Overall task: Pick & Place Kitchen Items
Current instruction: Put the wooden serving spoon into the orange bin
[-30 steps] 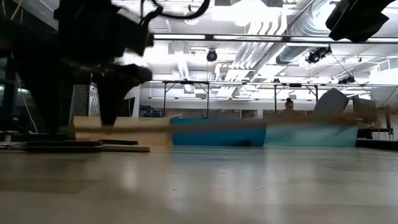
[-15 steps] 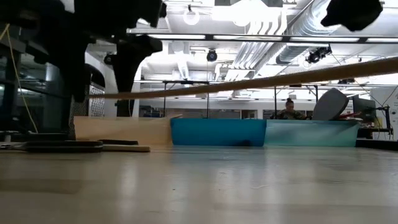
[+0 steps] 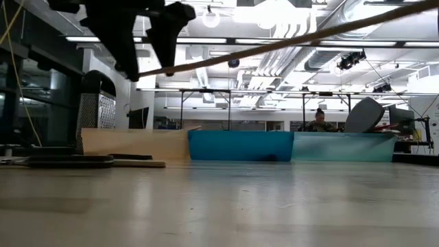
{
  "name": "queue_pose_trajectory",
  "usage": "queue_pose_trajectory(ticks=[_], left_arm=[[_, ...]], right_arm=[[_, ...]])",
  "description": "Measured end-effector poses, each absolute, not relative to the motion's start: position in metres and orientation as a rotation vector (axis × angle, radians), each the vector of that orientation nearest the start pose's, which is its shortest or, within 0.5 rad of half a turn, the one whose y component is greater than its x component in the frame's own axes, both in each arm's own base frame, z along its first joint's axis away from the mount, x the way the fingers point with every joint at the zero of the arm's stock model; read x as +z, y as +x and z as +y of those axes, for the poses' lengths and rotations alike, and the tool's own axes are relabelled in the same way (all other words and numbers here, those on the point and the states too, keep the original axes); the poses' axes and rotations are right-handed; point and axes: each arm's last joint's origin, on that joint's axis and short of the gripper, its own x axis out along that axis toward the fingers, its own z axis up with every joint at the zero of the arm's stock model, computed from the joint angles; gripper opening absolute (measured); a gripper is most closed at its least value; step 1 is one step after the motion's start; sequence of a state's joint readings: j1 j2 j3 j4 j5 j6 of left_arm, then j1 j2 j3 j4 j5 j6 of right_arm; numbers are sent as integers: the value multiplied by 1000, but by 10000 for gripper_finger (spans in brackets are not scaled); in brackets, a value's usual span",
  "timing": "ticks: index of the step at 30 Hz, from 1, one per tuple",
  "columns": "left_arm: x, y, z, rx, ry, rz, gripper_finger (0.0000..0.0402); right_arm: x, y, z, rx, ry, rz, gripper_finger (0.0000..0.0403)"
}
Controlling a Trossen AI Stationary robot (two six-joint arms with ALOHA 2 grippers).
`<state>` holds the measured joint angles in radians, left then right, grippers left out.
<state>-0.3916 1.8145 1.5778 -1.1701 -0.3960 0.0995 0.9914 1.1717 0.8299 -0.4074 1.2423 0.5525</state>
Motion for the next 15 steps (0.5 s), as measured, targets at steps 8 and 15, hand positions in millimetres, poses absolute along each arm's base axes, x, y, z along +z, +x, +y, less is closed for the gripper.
queue_pose_trajectory(ticks=[8, 15], left_arm=[[278, 333, -124, -6, 650, 1253, 275], [290, 338, -124, 40, 656, 1186, 275]], right_arm=[[259, 126, 178, -250, -77, 295, 174], [226, 115, 175, -282, 75, 573, 174]])
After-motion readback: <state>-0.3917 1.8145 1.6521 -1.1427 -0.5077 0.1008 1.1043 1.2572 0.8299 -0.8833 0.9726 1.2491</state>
